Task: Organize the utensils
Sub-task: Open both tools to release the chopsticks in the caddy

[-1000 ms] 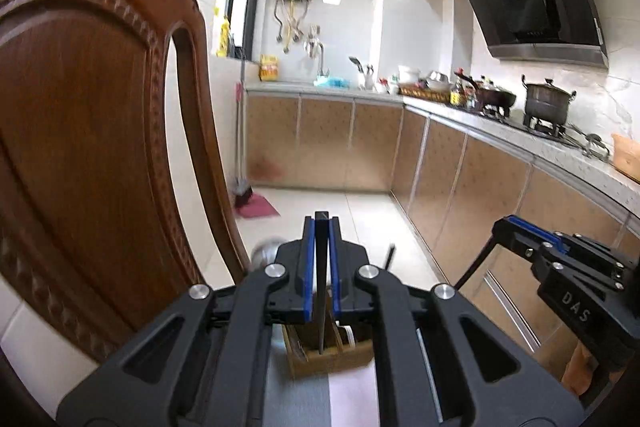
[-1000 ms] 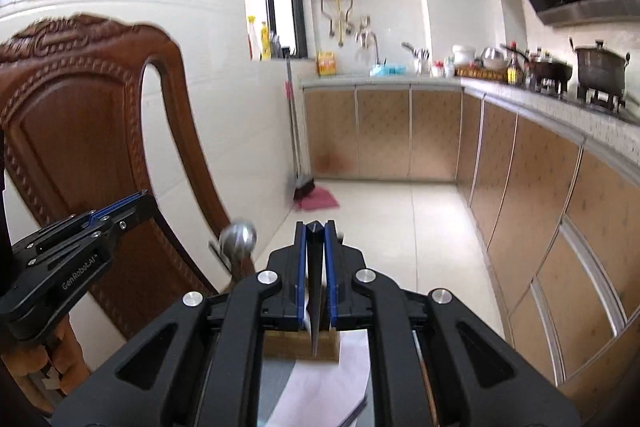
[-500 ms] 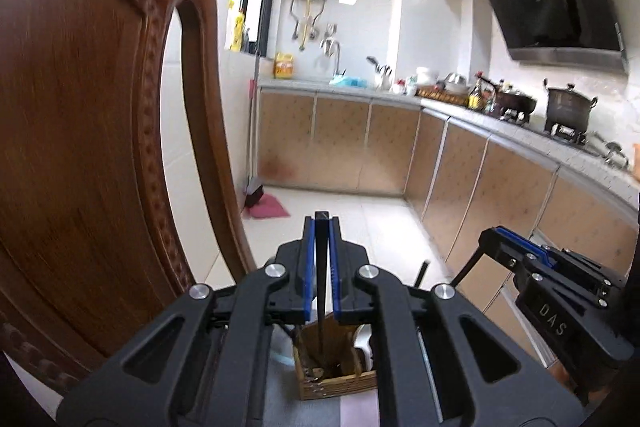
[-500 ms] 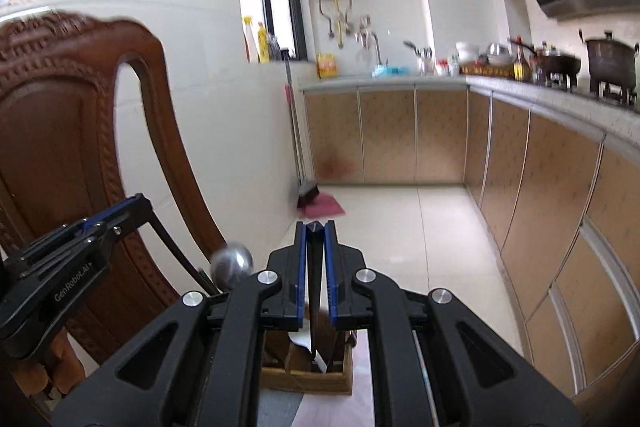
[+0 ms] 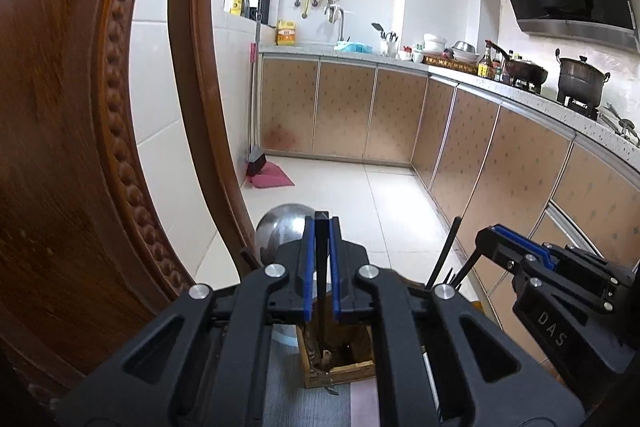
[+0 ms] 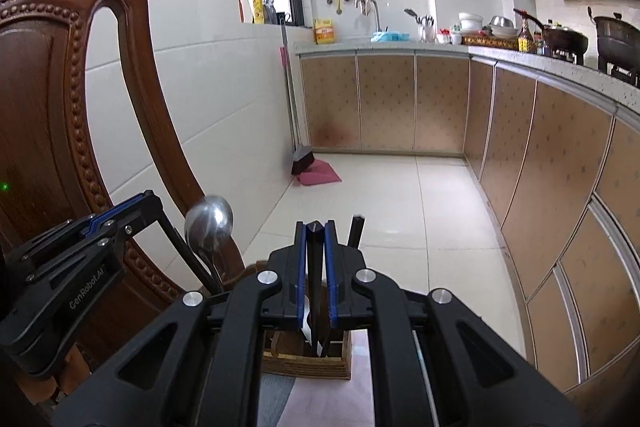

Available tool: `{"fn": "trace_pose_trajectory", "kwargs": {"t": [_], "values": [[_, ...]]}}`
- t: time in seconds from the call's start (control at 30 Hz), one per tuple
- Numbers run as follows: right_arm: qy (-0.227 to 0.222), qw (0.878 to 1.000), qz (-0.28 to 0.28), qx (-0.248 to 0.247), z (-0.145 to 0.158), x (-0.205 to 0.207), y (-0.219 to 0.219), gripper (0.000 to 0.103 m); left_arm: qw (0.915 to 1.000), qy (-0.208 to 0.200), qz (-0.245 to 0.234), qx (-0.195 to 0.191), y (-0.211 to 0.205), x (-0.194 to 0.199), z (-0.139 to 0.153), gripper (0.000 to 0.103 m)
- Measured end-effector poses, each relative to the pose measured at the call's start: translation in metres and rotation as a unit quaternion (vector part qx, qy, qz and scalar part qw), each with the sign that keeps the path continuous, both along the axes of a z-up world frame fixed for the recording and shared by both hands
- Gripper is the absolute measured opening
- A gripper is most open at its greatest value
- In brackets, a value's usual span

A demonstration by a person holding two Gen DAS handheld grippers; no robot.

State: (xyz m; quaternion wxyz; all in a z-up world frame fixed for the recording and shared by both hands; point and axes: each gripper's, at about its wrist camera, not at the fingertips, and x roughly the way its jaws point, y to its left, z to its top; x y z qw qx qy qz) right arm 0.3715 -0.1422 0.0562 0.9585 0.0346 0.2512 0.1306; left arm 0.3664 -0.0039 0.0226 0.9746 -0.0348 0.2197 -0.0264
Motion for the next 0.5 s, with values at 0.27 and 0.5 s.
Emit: {"fn": "trace_pose_trajectory", "kwargs": {"t": [0.27, 0.5], "values": [[0.025, 1.000, 0.000, -0.013, -0.018, 0.002, 0.002, 0.011, 0.9998, 0.020, 0.000, -0.008, 0.004, 0.008, -0.015, 0.007], [0.013, 1.000, 0.006, -0.010, -0.004, -0.028, -0.015, 0.044, 0.9998, 0.012, -0.004, -0.015, 0.008, -0.007, -0.009, 0.031]]}}
